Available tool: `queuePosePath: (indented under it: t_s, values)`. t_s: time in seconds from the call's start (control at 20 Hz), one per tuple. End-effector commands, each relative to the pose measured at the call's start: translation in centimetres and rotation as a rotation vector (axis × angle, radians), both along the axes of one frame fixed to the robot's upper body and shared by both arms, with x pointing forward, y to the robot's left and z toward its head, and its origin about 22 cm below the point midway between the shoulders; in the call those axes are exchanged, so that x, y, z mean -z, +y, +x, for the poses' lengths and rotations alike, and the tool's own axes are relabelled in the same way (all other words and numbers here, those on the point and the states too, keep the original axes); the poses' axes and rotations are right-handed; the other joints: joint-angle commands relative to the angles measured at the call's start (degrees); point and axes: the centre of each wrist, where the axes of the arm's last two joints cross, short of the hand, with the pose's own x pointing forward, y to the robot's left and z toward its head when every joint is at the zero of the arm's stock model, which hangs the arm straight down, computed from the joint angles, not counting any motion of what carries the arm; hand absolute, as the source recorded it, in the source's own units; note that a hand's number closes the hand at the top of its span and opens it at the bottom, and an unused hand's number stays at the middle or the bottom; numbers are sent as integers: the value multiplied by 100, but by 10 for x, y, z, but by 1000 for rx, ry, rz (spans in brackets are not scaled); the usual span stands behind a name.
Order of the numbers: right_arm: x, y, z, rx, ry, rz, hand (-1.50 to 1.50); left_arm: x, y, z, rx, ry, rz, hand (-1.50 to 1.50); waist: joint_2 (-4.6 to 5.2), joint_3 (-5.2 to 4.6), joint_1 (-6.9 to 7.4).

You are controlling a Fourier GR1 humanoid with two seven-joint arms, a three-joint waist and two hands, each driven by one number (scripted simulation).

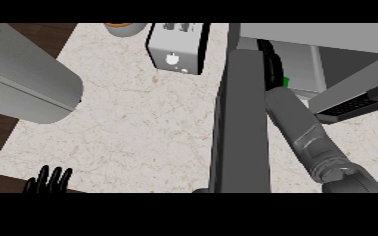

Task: Pick up the milk, place it into the microwave and close the microwave

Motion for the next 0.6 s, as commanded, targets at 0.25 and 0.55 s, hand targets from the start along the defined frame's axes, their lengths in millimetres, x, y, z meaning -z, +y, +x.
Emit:
queuePosePath:
  t_s: [0.25,0.55]
  values:
    - [30,5,-21,-133,24,318,-150,-1,3,-4,-22,-4,0,-150,-113,-10,-265]
    - [69,-17,-53,-189,42,402,-150,-6,-3,-12,-29,9,-12,-150,-188,-20,-442]
